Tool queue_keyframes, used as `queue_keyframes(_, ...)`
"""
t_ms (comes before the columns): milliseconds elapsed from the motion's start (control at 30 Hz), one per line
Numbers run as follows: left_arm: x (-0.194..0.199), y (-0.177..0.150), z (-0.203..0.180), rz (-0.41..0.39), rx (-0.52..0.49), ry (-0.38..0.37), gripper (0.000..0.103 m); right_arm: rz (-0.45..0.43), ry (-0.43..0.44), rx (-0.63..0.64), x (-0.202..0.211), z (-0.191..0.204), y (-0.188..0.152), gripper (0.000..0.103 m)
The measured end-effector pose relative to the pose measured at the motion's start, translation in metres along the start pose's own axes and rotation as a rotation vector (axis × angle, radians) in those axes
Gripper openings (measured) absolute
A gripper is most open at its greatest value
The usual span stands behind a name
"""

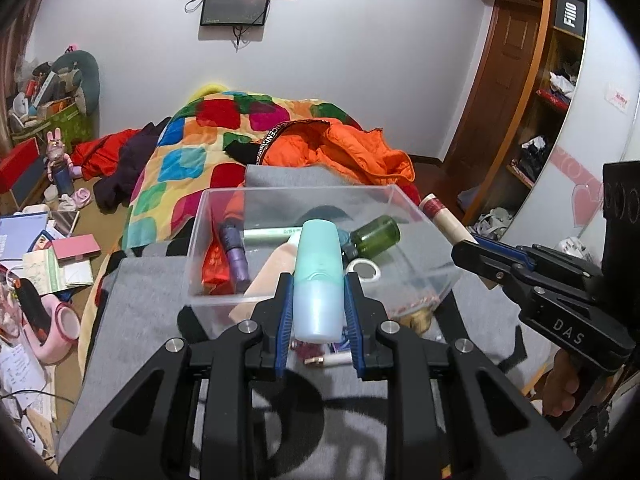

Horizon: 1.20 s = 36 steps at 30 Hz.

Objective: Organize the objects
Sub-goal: 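Carry the cream tube into the box and open the right tool while the left drops the mint bottle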

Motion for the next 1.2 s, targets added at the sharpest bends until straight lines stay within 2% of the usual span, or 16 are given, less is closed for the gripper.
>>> queue_keyframes(200, -0.019, 0.012, 0.004, 0.020, 0.026, -0.031, 0.024, 0.008, -0.015, -0.013, -0.016, -0.014, 0.011, 0.014)
queue_keyframes(367, -0.040, 0.015, 0.003, 0.054, 0.024, -0.027, 0.024, 0.034, -0.025, -0.021, -0.036, -0.023, 0.016, 0.014)
queue_keyframes(800, -0.085, 0.016, -0.005, 0.154, 0.030, -0.023, 0.024, 0.119, -0.056, -0.038, -0.078, -0.040, 0.009, 0.014)
queue_keyframes(1000, -0.095, 0.013, -0.007, 0.191, 0.030, -0.037, 0.024, 0.143, -0.071, -0.041, -0.085, -0.044, 0.006, 0.014)
queue_keyframes(1200, -0.094, 0.009, -0.012, 0.185, 0.006, -0.019, 0.024, 0.162, -0.082, -0.032, -0.089, -0.043, 0.002, 0.014)
Point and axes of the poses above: each gripper's, at about its wrist camera, not at the fingertips, and x roughly against the way its jaws point, z to its left, y to its top, the point moved 3 cm from there along -x, roughly the way its jaws point, and after that the axes turned 11 degrees about y, right-handed, at the moved point
